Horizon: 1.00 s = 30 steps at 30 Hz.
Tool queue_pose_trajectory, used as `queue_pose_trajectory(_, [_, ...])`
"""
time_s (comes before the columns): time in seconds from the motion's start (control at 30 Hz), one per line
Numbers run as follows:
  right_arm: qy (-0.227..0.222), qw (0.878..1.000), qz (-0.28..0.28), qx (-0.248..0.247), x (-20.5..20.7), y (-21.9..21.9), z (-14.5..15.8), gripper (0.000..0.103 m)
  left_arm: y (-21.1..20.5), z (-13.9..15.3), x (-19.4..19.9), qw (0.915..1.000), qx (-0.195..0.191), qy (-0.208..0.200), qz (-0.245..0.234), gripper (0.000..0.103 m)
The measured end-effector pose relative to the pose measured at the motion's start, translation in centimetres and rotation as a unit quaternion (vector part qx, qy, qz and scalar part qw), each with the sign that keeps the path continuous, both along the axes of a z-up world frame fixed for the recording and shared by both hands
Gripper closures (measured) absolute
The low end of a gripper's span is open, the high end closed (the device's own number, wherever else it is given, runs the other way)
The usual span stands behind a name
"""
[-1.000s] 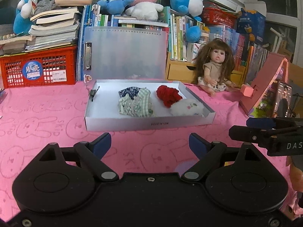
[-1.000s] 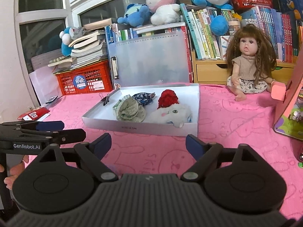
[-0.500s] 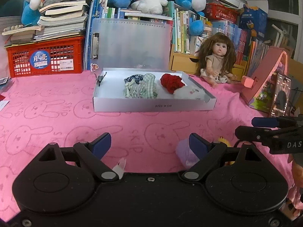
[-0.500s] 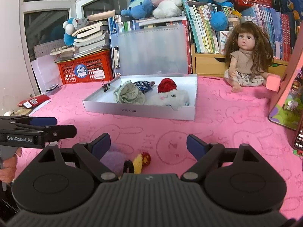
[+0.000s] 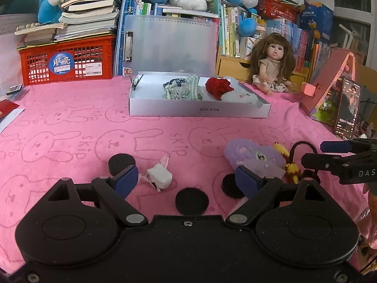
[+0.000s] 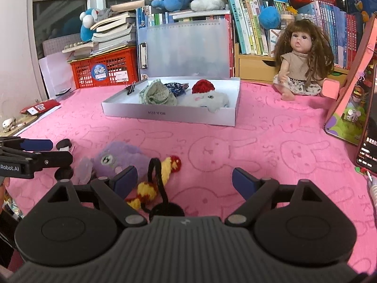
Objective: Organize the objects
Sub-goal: 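Move both tools down toward the black round discs on the table, then grasp a black round disc with the left tool while the right tool grasps another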
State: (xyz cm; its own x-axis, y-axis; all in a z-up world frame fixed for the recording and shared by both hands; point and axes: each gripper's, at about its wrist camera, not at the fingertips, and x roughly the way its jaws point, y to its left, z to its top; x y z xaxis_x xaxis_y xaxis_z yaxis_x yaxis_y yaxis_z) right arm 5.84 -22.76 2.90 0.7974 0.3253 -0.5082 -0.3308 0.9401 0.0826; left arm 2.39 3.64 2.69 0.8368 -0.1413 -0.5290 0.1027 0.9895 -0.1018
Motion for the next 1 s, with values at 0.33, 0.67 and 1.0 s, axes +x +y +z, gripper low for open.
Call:
queue_pose_trajectory(0.33, [0.006, 1.0, 0.014, -0.02, -1.9, 0.4, -1.0, 0.01, 0.1, -0.8, -1.5, 1.0, 0.003, 0.006, -0.002, 0.036])
queue_pose_trajectory(0.67, [0.011, 1.0, 0.006, -0.019, -2.4, 0.5, -1.5, 0.021, -0.2, -1.5, -1.5, 0.9998, 0.002, 0.018, -0.008, 0.053])
queue_pose_trajectory(1.0, [0.01, 0.999, 0.004, -0.047, -2.7, 0.8, -1.9, 0.041, -0.6, -1.7, -1.5, 0.9998, 0.012, 0.014, -0.007, 0.057])
